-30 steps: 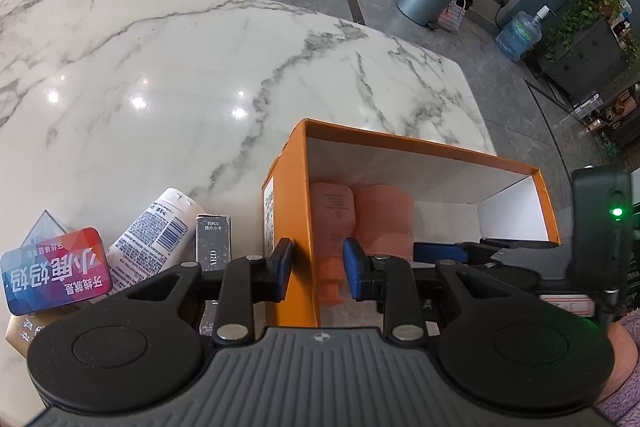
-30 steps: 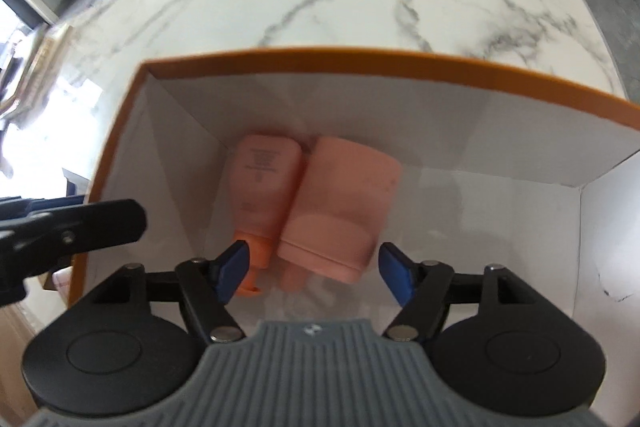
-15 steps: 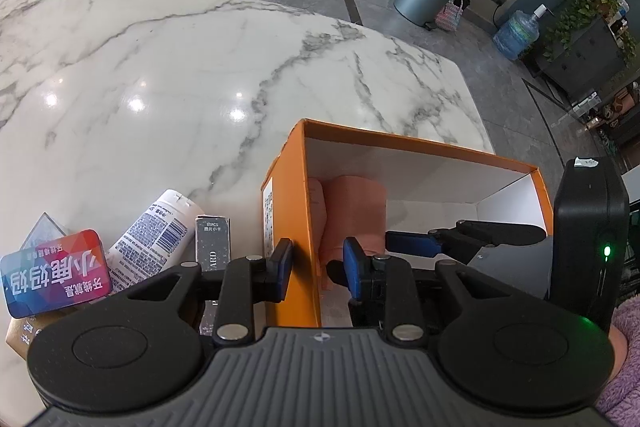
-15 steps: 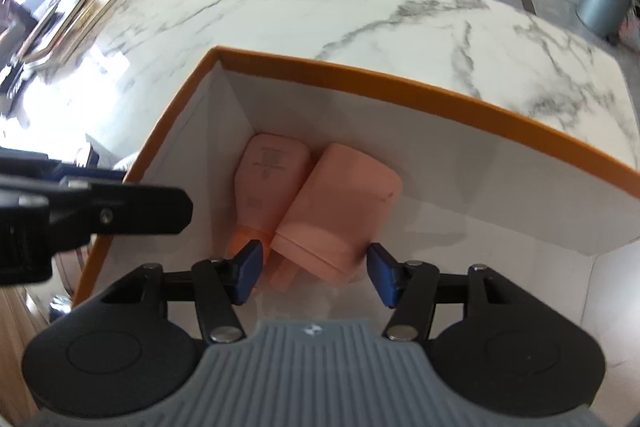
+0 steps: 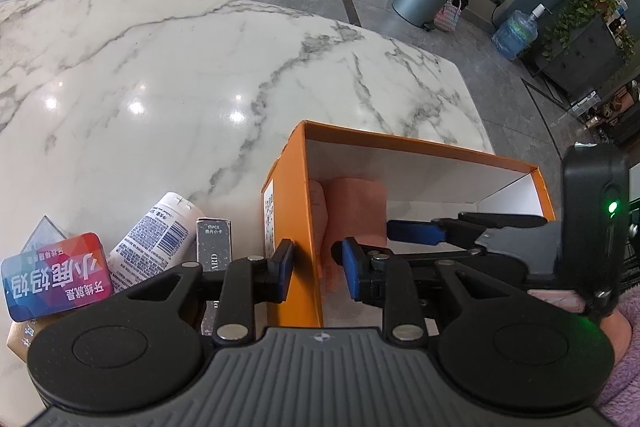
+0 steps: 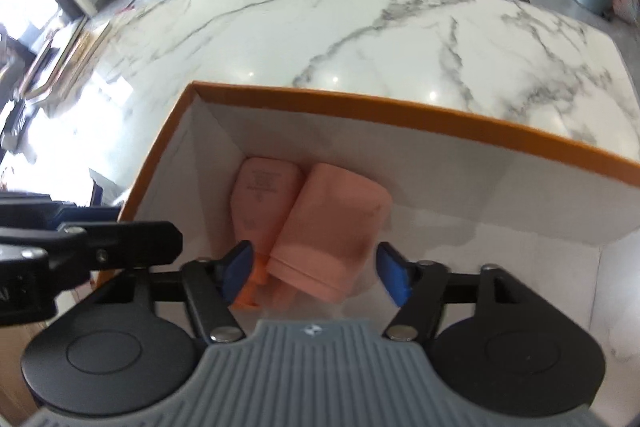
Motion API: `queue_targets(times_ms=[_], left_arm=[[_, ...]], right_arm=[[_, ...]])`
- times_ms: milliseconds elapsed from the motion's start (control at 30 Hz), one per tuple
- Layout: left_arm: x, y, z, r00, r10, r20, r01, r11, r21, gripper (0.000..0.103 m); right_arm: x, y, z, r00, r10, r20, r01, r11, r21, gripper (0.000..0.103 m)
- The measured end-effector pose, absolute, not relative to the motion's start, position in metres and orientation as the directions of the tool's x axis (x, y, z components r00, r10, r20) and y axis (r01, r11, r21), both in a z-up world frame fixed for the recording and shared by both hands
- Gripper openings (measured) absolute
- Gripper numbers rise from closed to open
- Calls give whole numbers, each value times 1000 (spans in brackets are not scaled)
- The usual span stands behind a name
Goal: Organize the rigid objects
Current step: 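Lower the pink cup beside the bottle and open the right gripper, then move both grippers back to the remaining cluster of items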
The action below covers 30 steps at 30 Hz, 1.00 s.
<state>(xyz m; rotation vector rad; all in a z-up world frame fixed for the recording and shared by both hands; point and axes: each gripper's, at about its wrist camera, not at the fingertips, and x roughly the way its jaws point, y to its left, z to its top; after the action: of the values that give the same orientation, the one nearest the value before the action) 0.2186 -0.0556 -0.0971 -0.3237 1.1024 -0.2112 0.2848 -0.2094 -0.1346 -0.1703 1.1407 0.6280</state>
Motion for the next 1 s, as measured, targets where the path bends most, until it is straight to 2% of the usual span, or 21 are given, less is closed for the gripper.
queue_targets(times_ms=[267, 533, 667, 733, 1000], left_arm=[[223, -56, -98, 462, -307, -832, 59, 947, -317, 17], [226, -58, -97, 458, -303, -836, 78, 950, -302, 17], [222, -55, -91, 471, -324, -821, 93, 943, -319, 21], [216, -53, -83, 487, -339, -805, 112, 938, -327, 21], [173, -25, -39, 576, -349, -739, 183, 936, -300, 22]], right_arm=[[288, -203, -133, 251, 371, -894, -726, 683, 79, 56], [294, -205, -135, 268, 361, -893, -610, 781, 132, 56], [291, -206, -132, 264, 366, -892, -606, 783, 142, 59], [289, -208, -126, 276, 373, -886, -601, 786, 144, 68], [250, -220, -85, 362, 408, -838, -564, 812, 151, 68]])
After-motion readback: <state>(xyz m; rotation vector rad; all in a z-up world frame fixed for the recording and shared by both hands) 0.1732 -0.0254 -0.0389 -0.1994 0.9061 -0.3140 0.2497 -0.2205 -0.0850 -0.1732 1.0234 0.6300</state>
